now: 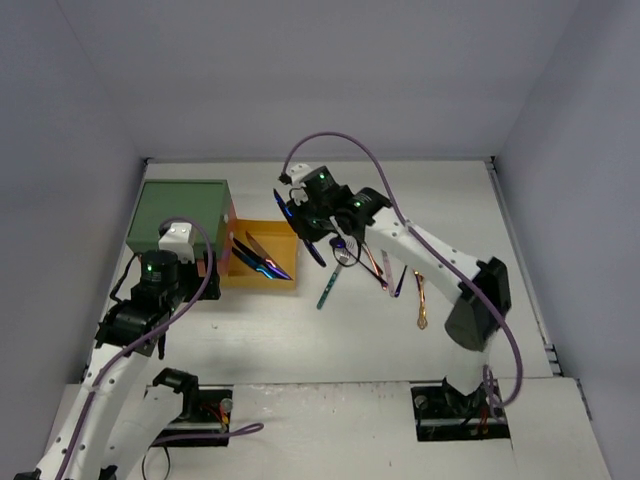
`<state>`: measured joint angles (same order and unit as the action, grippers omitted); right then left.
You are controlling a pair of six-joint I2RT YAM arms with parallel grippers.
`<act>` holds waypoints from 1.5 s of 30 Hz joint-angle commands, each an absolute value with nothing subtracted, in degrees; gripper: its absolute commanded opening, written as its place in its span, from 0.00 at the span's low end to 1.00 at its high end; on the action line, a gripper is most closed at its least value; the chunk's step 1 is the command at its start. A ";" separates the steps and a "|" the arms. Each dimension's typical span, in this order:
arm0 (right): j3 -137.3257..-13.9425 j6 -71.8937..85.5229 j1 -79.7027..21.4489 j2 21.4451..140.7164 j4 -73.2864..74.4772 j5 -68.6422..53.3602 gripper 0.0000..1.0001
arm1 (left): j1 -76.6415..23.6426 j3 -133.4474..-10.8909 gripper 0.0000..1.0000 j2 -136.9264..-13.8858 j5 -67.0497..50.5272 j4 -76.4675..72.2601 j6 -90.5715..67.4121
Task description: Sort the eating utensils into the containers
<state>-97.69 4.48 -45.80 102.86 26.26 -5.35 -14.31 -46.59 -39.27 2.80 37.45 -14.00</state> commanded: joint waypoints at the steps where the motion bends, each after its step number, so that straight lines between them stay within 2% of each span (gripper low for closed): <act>1: -106.56 -2.67 -46.20 109.46 18.06 -10.26 0.00 | -14.53 -47.29 0.82 -39.35 3.05 34.65 -14.50; 6: -112.64 -2.73 -47.19 117.02 15.58 -10.90 0.00 | -14.50 -47.46 0.82 -39.73 2.90 34.54 -14.50; 14: -113.30 0.44 -48.51 124.36 10.38 -10.37 0.00 | -14.50 -47.46 0.82 -40.34 2.64 34.54 -14.50; 30: -102.66 1.49 -49.39 121.31 7.83 -8.63 0.00 | -14.50 -47.46 0.82 -40.52 2.64 34.54 -14.51; 32: -102.68 1.41 -49.31 121.61 7.91 -8.84 0.06 | -14.50 -47.46 0.82 -40.55 2.64 34.57 -14.59; 35: -103.30 1.69 -49.48 121.81 7.91 -9.39 0.33 | -14.50 -47.46 0.82 -40.41 2.64 34.54 -14.58; 41: -104.50 2.96 -49.24 117.72 8.09 -7.69 0.43 | -14.50 -48.95 0.82 -39.66 2.00 34.62 -15.49; 45: -102.41 4.53 -48.46 112.47 8.17 -4.30 0.49 | -14.50 -54.40 0.82 -40.49 1.99 35.54 -16.19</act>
